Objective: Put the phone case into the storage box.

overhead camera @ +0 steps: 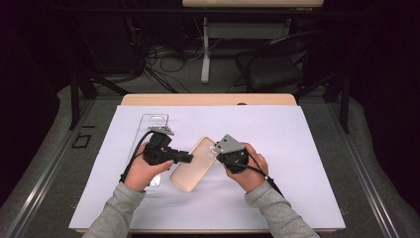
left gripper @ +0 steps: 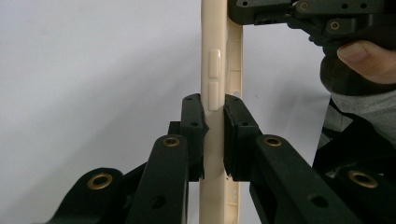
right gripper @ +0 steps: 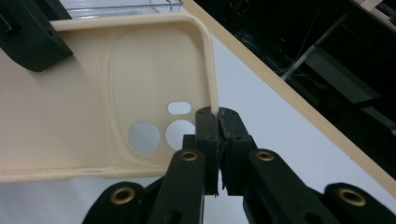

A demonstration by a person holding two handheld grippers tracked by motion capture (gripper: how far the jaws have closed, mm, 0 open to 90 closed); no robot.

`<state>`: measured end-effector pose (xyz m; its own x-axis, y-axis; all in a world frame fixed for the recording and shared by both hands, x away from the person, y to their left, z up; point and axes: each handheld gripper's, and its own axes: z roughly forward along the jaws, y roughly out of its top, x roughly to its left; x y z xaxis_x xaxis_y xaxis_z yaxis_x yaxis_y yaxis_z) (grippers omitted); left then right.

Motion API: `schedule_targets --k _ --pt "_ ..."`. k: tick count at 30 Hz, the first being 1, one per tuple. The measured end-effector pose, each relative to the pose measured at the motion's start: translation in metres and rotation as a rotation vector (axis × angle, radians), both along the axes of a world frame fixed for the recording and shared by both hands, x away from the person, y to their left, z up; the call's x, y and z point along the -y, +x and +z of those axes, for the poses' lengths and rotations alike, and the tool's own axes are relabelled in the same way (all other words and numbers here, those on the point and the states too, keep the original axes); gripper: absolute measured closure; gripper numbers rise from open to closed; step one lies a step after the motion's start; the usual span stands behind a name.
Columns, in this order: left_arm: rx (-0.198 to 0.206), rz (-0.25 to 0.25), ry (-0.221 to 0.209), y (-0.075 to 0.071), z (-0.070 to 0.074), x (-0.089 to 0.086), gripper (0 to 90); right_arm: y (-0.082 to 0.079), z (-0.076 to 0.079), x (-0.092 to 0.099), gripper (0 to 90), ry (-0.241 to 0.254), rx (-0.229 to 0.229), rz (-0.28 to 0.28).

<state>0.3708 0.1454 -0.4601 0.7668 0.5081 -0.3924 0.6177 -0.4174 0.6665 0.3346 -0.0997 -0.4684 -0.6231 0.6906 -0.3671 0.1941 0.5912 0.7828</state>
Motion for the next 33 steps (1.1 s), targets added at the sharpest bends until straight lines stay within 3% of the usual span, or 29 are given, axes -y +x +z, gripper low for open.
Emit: schedule_targets --k 21,33 --pt "-0.005 0.003 0.001 0.0008 -0.0003 -0.0007 80.5 0.0009 -0.0019 -0.0016 87.0 -0.005 -0.004 -0.002" --pt "0.0 0.019 -0.002 0.0016 0.0001 -0.003 80.5 0.0004 -0.0001 -0.001 81.0 0.027 0.007 -0.002"
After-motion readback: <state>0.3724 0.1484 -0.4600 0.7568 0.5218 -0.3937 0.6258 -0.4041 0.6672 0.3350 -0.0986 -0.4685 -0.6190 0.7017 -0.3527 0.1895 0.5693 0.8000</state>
